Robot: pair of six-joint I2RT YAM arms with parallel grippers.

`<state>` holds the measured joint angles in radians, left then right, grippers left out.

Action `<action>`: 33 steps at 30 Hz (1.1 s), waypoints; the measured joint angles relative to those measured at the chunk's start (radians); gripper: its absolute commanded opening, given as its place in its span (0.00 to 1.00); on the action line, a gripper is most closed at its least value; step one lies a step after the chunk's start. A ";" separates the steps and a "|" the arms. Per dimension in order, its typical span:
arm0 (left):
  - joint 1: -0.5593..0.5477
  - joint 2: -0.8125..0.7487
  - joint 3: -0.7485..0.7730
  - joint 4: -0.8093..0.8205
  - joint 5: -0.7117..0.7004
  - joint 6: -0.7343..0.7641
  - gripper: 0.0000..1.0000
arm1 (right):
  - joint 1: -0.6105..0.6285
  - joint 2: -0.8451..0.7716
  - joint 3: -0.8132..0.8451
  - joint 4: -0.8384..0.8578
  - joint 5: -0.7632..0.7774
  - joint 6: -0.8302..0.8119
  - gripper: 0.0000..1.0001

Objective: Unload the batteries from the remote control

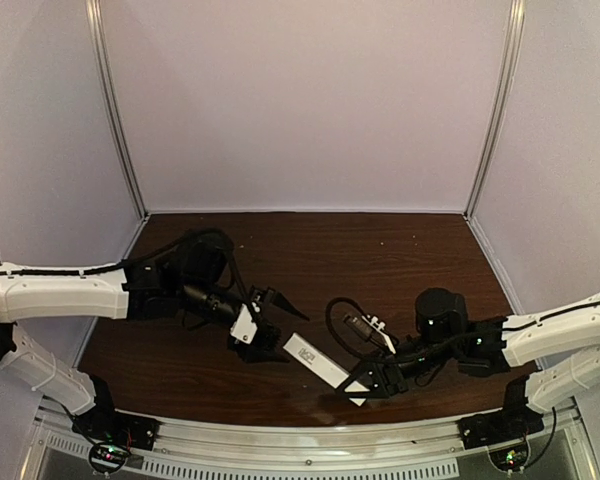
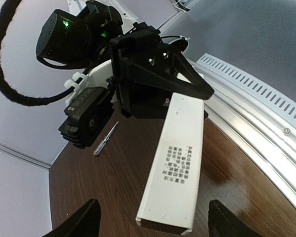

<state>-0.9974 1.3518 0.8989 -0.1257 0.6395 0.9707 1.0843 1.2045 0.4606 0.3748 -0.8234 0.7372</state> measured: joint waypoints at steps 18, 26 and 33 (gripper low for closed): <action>0.010 0.036 0.001 -0.016 0.238 -0.017 0.66 | 0.053 0.014 0.012 0.026 -0.015 -0.032 0.00; 0.010 0.072 0.001 -0.012 0.255 -0.027 0.62 | 0.060 0.014 0.012 0.045 -0.023 -0.032 0.00; 0.010 0.081 0.019 -0.004 0.260 -0.038 0.60 | 0.062 0.014 0.012 0.046 -0.026 -0.034 0.00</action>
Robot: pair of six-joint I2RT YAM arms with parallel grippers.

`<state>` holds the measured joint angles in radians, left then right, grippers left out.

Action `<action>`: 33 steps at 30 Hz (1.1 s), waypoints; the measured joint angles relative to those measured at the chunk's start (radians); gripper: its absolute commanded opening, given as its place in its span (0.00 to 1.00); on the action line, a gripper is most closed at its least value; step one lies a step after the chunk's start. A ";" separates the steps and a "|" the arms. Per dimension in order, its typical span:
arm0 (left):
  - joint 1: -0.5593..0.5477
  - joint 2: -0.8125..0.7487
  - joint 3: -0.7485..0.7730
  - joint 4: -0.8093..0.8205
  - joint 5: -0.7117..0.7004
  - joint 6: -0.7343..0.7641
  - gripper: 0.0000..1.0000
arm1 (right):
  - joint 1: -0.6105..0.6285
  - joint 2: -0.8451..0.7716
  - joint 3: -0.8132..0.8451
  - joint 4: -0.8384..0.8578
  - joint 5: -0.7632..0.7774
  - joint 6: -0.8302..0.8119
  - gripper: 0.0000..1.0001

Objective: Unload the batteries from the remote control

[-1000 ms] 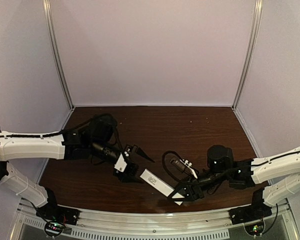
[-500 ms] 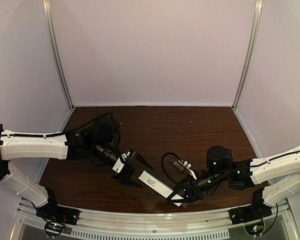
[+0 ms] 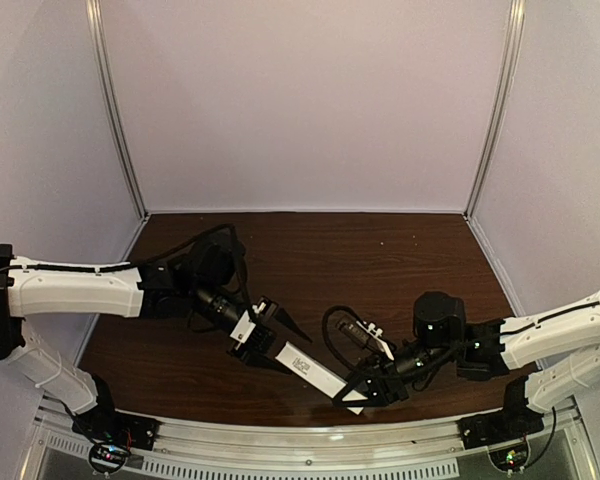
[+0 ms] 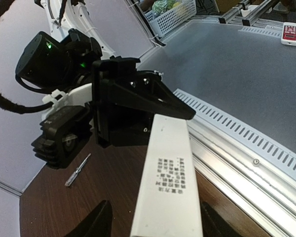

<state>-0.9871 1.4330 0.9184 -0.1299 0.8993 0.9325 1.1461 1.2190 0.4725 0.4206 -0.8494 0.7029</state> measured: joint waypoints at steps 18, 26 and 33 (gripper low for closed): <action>0.000 0.002 0.006 -0.003 0.028 0.001 0.39 | 0.001 0.005 0.000 0.005 0.000 0.000 0.00; 0.000 0.002 0.006 -0.016 0.052 0.015 0.08 | 0.003 0.005 0.000 0.013 -0.006 0.003 0.00; 0.000 0.002 0.005 -0.016 0.055 0.011 0.00 | 0.004 0.005 0.000 0.014 -0.005 0.003 0.42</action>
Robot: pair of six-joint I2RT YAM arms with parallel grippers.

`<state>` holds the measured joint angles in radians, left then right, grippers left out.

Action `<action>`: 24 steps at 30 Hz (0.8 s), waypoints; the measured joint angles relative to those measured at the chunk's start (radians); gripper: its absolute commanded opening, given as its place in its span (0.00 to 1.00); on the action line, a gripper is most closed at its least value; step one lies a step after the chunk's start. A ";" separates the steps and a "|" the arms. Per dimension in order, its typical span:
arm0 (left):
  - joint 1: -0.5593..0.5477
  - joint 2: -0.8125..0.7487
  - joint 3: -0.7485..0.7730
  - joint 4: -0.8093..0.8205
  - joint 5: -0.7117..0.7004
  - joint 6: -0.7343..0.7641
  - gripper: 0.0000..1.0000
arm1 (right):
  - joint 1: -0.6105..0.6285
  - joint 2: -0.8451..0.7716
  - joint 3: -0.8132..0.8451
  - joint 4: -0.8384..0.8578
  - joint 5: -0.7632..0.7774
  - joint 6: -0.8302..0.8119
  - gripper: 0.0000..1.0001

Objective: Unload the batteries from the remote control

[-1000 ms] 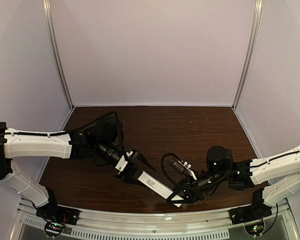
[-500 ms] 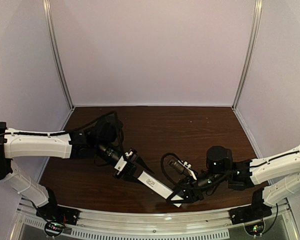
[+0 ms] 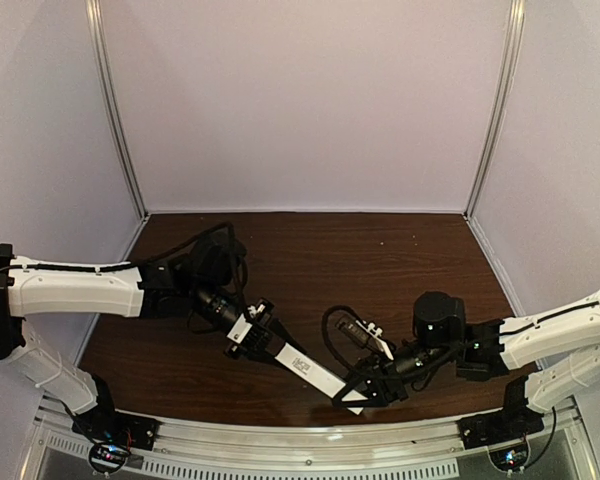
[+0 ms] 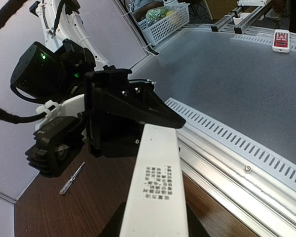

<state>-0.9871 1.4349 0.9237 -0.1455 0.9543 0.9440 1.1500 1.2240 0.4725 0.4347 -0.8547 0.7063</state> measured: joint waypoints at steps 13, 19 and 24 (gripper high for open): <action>0.000 -0.001 -0.091 0.134 -0.024 -0.106 0.00 | 0.001 -0.029 0.031 -0.078 0.135 -0.042 1.00; 0.011 0.000 -0.114 0.200 -0.036 -0.172 0.00 | 0.001 -0.089 0.051 -0.198 0.311 -0.099 1.00; 0.034 0.000 -0.174 0.328 -0.061 -0.282 0.00 | 0.000 -0.164 0.055 -0.293 0.490 -0.133 1.00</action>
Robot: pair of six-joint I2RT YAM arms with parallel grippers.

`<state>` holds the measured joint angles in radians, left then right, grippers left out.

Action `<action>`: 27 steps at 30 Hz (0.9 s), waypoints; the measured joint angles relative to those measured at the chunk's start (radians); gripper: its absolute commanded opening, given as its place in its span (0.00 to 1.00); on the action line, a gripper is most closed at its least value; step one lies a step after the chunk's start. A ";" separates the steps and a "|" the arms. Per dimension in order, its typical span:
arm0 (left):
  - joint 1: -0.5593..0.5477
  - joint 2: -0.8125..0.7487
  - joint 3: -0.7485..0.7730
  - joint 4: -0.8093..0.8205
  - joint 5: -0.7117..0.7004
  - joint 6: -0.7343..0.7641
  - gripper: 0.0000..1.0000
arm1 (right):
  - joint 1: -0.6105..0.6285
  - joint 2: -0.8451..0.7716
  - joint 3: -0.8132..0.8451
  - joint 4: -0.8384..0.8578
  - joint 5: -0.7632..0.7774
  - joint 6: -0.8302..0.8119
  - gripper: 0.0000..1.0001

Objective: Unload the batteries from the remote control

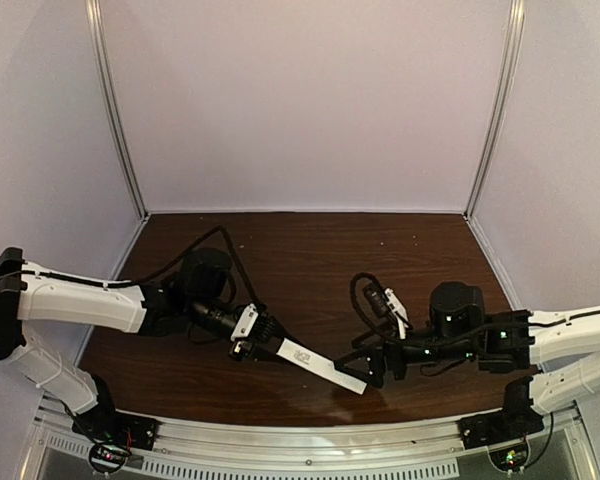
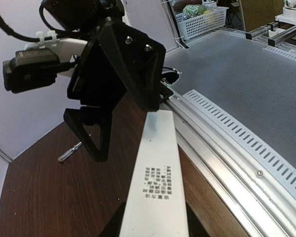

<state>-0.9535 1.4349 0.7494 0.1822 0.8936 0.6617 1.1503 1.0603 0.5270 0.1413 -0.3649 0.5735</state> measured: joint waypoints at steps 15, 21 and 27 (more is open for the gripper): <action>0.008 -0.016 -0.103 0.278 -0.209 -0.354 0.00 | -0.002 -0.325 -0.061 -0.108 0.531 -0.019 1.00; 0.036 0.004 -0.066 0.253 -0.355 -0.490 0.00 | -0.002 -0.332 -0.063 -0.124 0.606 -0.018 1.00; 0.044 0.029 -0.064 0.279 -0.493 -0.617 0.00 | -0.002 -0.265 -0.063 -0.126 0.644 -0.018 1.00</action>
<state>-0.9096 1.4643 0.6849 0.4614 0.4004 0.0444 1.1484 0.7956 0.4641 0.0158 0.2787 0.5552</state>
